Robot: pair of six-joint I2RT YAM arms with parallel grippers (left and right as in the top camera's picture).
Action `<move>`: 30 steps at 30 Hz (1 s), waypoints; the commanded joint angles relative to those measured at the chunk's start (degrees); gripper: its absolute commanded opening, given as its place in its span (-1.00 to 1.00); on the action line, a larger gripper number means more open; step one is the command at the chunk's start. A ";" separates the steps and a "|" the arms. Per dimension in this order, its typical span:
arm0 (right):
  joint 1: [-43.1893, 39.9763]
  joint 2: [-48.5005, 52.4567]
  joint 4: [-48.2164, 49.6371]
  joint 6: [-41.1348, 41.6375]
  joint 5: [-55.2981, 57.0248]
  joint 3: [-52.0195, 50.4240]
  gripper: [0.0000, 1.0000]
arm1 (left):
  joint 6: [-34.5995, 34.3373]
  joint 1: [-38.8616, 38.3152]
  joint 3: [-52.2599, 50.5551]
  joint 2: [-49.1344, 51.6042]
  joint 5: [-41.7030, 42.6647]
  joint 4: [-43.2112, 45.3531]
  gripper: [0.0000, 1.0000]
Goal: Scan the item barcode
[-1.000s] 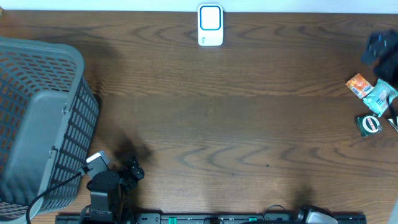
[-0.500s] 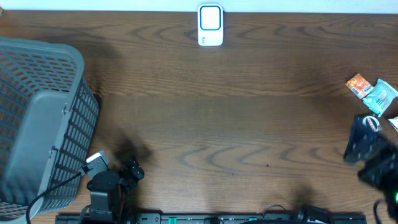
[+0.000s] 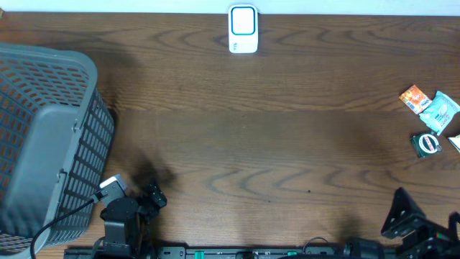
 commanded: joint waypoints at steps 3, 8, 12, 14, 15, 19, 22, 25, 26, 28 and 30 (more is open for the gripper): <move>7.69 -12.07 15.50 -0.90 1.55 -17.14 0.99 | 0.31 0.20 -0.37 -0.13 -1.68 -3.37 0.96; 7.87 -19.06 35.71 -0.92 1.09 -34.25 0.98 | 0.31 0.20 -0.37 -0.13 -1.68 -3.37 0.96; 7.87 -22.29 52.35 -2.60 -2.99 -47.78 0.99 | 0.33 0.20 -0.37 -0.13 -1.68 -3.37 0.96; 7.87 -23.98 65.13 -4.42 -7.32 -57.46 0.98 | 0.33 0.20 -0.37 -0.13 -1.66 -3.37 0.96; 7.87 -24.44 68.89 -4.55 -8.39 -60.24 0.98 | 0.31 0.20 -0.37 -0.13 -1.66 -3.37 0.95; 7.87 -27.34 81.66 -4.48 -10.10 -72.02 0.99 | 0.33 0.20 -0.37 -0.13 -1.66 -3.37 0.96; 7.80 -27.93 85.48 -4.52 -9.99 -76.67 0.98 | 0.33 0.20 -0.37 -0.13 -1.68 -3.37 0.96; 7.76 -27.96 85.72 -4.50 -9.01 -79.49 0.99 | 0.33 0.20 -0.37 -0.13 -1.68 -3.37 0.95; 7.76 -27.96 85.68 -4.50 -8.50 -80.30 0.99 | 0.33 0.20 -0.37 -0.13 -1.68 -3.37 0.96; 7.76 -27.96 85.46 -4.50 -7.72 -81.31 0.99 | 0.31 0.20 -0.37 -0.13 -1.68 -3.37 0.95; 7.76 -27.96 85.35 -4.50 -7.17 -82.25 0.99 | 0.33 0.20 -0.37 -0.13 -1.68 -3.37 0.96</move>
